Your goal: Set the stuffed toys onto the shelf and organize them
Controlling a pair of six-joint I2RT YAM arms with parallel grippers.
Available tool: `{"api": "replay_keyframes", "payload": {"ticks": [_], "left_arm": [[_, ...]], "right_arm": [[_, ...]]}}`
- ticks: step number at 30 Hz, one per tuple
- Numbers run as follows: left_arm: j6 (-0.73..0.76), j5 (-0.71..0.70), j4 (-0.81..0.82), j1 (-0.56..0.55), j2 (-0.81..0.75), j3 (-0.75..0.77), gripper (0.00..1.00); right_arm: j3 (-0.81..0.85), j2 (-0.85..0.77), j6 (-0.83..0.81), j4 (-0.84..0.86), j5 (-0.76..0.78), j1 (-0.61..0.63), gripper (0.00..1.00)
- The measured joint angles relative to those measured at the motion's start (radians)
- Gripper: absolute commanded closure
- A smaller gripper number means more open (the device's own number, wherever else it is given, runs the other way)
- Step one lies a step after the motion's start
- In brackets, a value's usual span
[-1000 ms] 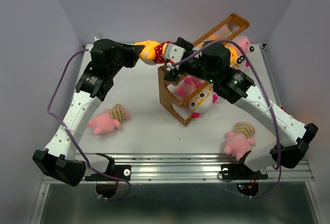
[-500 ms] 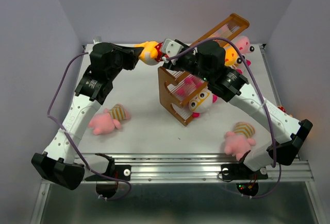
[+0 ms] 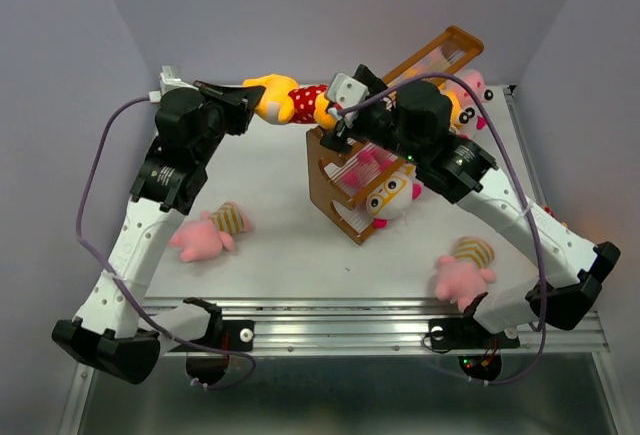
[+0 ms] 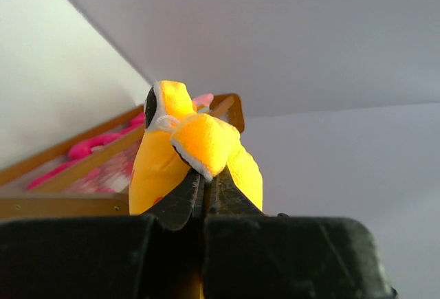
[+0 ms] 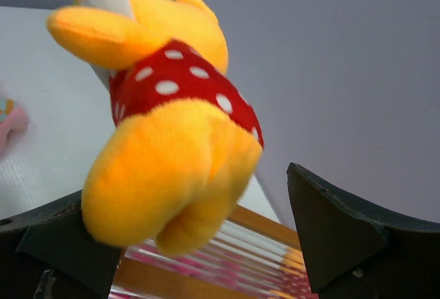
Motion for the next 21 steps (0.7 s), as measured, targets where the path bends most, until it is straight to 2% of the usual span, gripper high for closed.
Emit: {"api": "replay_keyframes", "payload": {"ticks": [4, 7, 14, 19, 21], "left_arm": [[0.148, -0.081, -0.003, 0.035, -0.078, 0.009, 1.00], [0.278, -0.139, -0.005, 0.048, -0.118, 0.025, 1.00], [0.626, -0.290, -0.066, 0.054, -0.150, 0.058, 1.00], [0.782, -0.320, -0.153, 0.080, -0.094, 0.039, 1.00], [0.814, -0.310, -0.173, 0.090, -0.067, -0.003, 1.00]], "right_arm": [[-0.019, -0.059, 0.085, -0.062, -0.032, -0.077, 0.06], [-0.019, -0.093, 0.174, -0.103, -0.077, -0.219, 0.06], [-0.007, -0.107, 0.419, -0.223, -0.230, -0.661, 0.09], [0.029, -0.042, 0.608, -0.301, -0.432, -0.988, 0.14], [0.033, -0.013, 0.649, -0.333, -0.467, -1.046, 0.15]]}}
